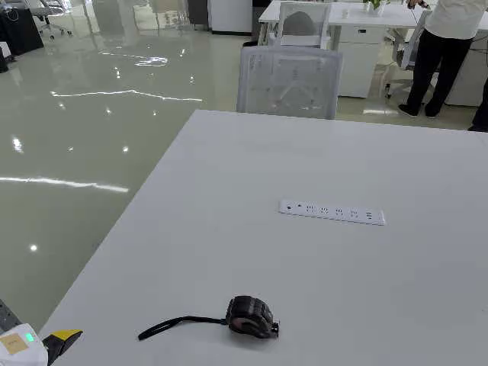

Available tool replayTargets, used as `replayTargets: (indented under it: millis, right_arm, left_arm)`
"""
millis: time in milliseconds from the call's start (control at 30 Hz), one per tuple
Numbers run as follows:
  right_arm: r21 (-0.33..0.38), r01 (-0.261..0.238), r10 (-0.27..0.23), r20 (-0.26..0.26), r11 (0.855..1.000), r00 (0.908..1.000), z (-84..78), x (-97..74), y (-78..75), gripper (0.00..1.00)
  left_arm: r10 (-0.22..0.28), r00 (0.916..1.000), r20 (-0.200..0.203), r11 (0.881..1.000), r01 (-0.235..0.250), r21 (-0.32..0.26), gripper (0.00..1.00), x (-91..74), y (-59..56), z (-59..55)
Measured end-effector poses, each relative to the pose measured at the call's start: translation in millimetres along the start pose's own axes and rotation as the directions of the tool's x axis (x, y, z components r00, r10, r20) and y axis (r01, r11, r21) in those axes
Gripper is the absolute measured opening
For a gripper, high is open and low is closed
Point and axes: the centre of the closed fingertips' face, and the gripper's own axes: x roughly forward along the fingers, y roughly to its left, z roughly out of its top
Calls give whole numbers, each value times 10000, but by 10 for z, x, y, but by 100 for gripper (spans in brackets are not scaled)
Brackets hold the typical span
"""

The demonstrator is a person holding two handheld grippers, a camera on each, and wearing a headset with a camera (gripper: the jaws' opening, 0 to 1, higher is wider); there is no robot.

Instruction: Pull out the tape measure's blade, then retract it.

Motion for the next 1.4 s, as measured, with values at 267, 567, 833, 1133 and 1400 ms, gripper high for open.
replayTargets:
  millis: [267,567,833,1133,1400]
  right_arm:
    - [-51,44,-44,-75,10000,10000,-18,-24,-30,100]
    - [-48,90,-90,-59,9999,9999,-7,-26,-14,100]
    - [-175,94,-96,-110,9998,9999,-14,-28,-34,100]
    - [-329,65,-73,-261,9994,9996,-42,40,-36,100]
    - [-382,-55,46,-243,9993,9997,-24,98,-38,100]
  left_arm:
    - [-48,10000,-51,9998,49,177,100,27,25,18]
    - [-81,9999,63,9996,79,265,100,59,21,102]
    - [-39,10000,67,9993,36,360,100,52,36,125]
    - [-79,9999,61,9992,77,403,100,96,48,135]
    - [-143,9999,76,9987,140,482,100,130,45,164]
